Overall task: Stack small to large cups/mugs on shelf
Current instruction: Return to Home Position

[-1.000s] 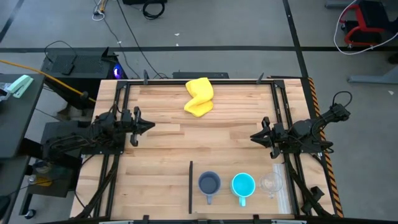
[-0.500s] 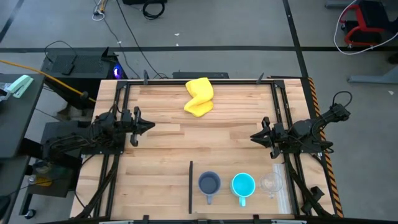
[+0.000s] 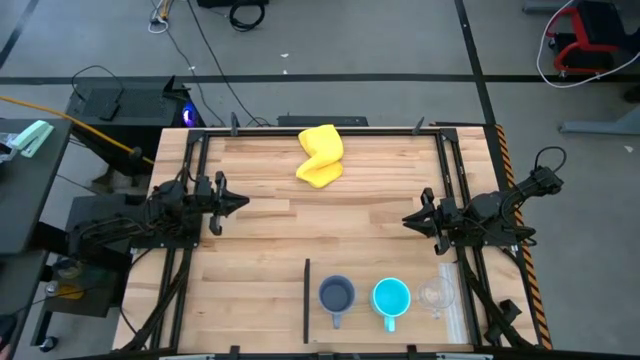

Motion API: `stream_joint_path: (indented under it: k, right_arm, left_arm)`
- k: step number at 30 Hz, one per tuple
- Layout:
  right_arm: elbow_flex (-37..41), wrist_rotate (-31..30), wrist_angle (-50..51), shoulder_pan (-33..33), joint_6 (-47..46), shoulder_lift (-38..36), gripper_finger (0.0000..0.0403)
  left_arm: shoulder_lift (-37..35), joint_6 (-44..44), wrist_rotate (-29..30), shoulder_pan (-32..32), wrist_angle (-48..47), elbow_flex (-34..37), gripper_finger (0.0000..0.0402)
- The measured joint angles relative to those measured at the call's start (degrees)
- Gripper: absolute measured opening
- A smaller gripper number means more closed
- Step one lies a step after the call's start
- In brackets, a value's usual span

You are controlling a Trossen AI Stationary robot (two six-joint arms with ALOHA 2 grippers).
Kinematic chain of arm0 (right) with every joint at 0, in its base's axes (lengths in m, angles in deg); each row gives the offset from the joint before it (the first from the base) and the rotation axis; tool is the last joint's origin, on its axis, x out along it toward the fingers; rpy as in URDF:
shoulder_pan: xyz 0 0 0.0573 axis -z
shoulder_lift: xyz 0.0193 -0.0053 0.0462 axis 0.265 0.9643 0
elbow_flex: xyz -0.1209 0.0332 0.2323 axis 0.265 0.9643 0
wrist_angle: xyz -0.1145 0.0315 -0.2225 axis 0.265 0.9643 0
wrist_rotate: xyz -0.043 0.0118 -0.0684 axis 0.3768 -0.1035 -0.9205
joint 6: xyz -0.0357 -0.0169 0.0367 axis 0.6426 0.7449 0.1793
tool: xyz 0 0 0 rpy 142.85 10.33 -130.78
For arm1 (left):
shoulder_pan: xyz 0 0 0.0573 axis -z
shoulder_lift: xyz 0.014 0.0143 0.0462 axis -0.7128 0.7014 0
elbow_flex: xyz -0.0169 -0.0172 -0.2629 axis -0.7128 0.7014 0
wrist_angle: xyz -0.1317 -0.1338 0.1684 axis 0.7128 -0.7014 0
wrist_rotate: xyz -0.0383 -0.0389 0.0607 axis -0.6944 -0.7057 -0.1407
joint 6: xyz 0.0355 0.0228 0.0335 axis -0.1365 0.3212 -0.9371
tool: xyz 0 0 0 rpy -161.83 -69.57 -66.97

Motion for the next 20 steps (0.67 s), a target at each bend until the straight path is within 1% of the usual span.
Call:
stream_joint_path:
  k: [13,20]
  right_arm:
    - [0.0,0.0,0.0,0.0,0.0,0.0,0.0062]
    - [0.0,0.0,0.0,0.0,0.0,0.0,0.0062]
  left_arm:
    - [0.0,0.0,0.0,0.0,0.0,0.0,0.0023]
    - [0.0,0.0,0.0,0.0,0.0,0.0,0.0031]
